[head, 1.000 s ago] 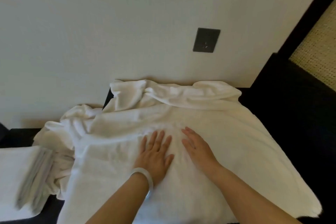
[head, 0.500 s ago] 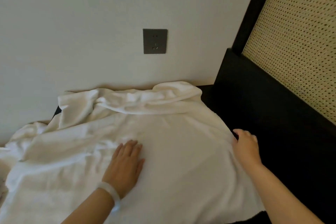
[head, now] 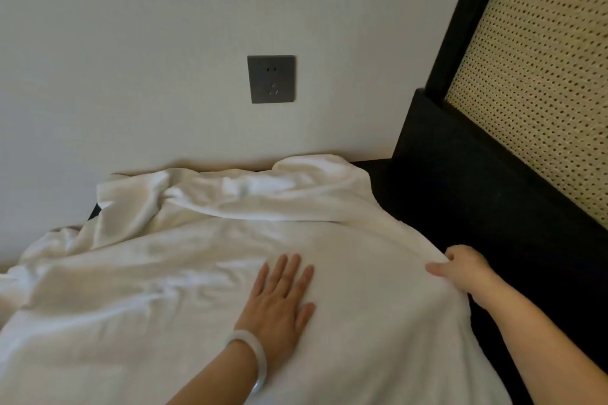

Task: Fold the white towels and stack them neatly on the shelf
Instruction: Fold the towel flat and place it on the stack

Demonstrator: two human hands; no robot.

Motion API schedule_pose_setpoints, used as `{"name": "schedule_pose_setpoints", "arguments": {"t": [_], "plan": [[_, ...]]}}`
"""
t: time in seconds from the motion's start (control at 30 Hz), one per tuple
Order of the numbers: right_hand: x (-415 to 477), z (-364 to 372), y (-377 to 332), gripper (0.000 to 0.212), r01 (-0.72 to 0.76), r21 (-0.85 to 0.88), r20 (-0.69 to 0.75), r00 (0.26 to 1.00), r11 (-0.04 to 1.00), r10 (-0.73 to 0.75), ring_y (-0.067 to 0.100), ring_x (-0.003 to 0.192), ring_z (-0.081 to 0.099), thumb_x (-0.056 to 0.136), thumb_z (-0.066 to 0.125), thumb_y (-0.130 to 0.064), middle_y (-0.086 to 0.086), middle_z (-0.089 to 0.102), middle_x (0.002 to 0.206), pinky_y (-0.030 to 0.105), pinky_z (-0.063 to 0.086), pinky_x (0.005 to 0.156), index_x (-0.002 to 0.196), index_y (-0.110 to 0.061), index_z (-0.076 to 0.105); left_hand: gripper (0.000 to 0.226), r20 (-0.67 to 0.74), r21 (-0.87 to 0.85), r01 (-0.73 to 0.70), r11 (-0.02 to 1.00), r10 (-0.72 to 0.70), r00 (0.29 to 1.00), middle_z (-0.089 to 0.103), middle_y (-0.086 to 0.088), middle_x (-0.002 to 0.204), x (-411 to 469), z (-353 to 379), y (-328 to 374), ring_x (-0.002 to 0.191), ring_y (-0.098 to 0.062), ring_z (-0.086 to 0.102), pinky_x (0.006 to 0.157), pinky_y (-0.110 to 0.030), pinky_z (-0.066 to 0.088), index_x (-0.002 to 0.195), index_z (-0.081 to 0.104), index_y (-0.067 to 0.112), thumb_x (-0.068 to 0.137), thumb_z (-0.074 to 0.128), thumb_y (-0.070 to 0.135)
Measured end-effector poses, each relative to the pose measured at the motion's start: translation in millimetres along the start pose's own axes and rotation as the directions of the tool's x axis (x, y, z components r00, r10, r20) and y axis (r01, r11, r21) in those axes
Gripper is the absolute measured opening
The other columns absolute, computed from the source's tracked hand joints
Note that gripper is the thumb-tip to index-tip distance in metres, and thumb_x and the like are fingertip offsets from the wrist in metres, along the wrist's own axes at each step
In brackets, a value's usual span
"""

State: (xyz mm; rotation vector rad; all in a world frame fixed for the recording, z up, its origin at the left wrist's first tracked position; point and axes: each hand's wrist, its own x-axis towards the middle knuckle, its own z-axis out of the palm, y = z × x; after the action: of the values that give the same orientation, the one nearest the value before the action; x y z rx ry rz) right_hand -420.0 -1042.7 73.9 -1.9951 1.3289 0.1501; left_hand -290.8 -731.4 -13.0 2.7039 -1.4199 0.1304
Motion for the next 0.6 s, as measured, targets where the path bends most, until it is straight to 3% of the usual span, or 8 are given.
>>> {"name": "schedule_pose_setpoints", "arguments": {"t": [0.07,0.13,0.17,0.23,0.3,0.37,0.43,0.6], "plan": [[-12.9,11.6,-4.2,0.029,0.053,-0.410,-0.181,0.974,0.911,-0.138,0.025,0.100,0.058,0.091,0.065,-0.021,0.011,0.059,0.116,0.035,0.051,0.081,0.114,-0.007,0.054,0.057,0.001,-0.013,0.008,1.000,-0.008,1.000,0.039,-0.006,0.153,-0.7,0.9,14.1,0.141,-0.028,0.037,0.108,-0.046,0.021,0.147,0.042,0.022,0.100,0.025,0.049],[-23.8,36.7,-21.1,0.020,0.237,-0.659,-0.284,0.800,0.714,-0.528,0.022,0.103,0.051,0.093,0.057,-0.019,0.001,0.053,0.113,0.030,0.043,0.085,0.111,-0.015,0.050,0.059,-0.014,-0.024,0.044,0.999,-0.044,0.999,0.038,-0.006,0.154,-2.8,0.4,26.5,0.142,-0.028,0.035,0.108,-0.046,0.021,0.147,0.043,0.021,0.096,0.033,0.050],[-30.8,53.9,-34.5,0.013,0.388,-0.624,-0.256,0.718,0.678,-0.647,0.019,0.101,0.048,0.093,0.054,-0.018,-0.003,0.050,0.107,0.028,0.039,0.085,0.105,-0.019,0.049,0.060,-0.024,-0.026,0.050,0.998,-0.051,0.998,0.039,-0.007,0.154,-5.0,-0.9,32.2,0.142,-0.028,0.035,0.107,-0.046,0.021,0.146,0.044,0.020,0.095,0.035,0.050],[-47.6,95.7,-62.5,0.004,0.636,-0.465,-0.105,0.650,0.615,-0.752,0.018,0.100,0.049,0.095,0.049,-0.018,-0.007,0.051,0.101,0.026,0.036,0.081,0.098,-0.020,0.052,0.059,-0.031,-0.055,0.060,0.997,-0.062,0.998,0.045,-0.006,0.150,-10.6,-6.1,42.4,0.139,-0.026,0.040,0.106,-0.044,0.024,0.142,0.049,0.017,0.093,0.038,0.047],[-49.5,137.0,-76.8,0.021,0.731,-0.430,0.023,0.595,0.530,-0.803,0.024,0.105,0.060,0.094,0.046,-0.025,0.001,0.063,0.108,0.030,0.044,0.086,0.103,-0.015,0.063,0.053,-0.065,-0.161,0.100,0.982,-0.112,0.992,0.055,-0.006,0.141,-17.0,-13.4,39.2,0.132,-0.022,0.050,0.105,-0.038,0.029,0.133,0.058,0.013,0.090,0.041,0.038],[-41.3,166.1,-75.0,0.048,0.747,-0.456,0.104,0.585,0.484,-0.805,0.028,0.118,0.060,0.091,0.040,-0.036,0.012,0.063,0.128,0.035,0.038,0.103,0.122,-0.009,0.064,0.047,-0.139,-0.249,0.187,0.950,-0.226,0.964,0.063,-0.009,0.129,-27.3,-19.7,10.3,0.124,-0.023,0.057,0.103,-0.036,0.033,0.122,0.066,0.008,0.085,0.043,0.028],[-35.8,174.3,-69.6,0.060,0.739,-0.518,0.129,0.565,0.431,-0.815,0.023,0.136,0.042,0.097,0.030,-0.047,0.010,0.049,0.146,0.037,0.019,0.115,0.139,-0.011,0.052,0.047,-0.184,-0.176,0.335,0.926,-0.365,0.912,0.064,-0.011,0.126,-44.7,-25.3,-39.7,0.124,-0.023,0.052,0.104,-0.038,0.032,0.118,0.066,0.007,0.084,0.041,0.025],[-33.4,162.3,-49.5,0.072,0.700,-0.542,0.117,0.612,0.466,-0.782,0.013,0.143,0.025,0.100,0.009,-0.058,0.004,0.039,0.154,0.030,0.003,0.119,0.149,-0.015,0.040,0.058,-0.073,0.027,0.610,0.792,-0.607,0.792,0.042,-0.007,0.151,-110.6,-25.8,-139.4,0.138,-0.029,0.039,0.107,-0.050,0.020,0.145,0.042,0.019,0.100,0.021,0.049]]}}
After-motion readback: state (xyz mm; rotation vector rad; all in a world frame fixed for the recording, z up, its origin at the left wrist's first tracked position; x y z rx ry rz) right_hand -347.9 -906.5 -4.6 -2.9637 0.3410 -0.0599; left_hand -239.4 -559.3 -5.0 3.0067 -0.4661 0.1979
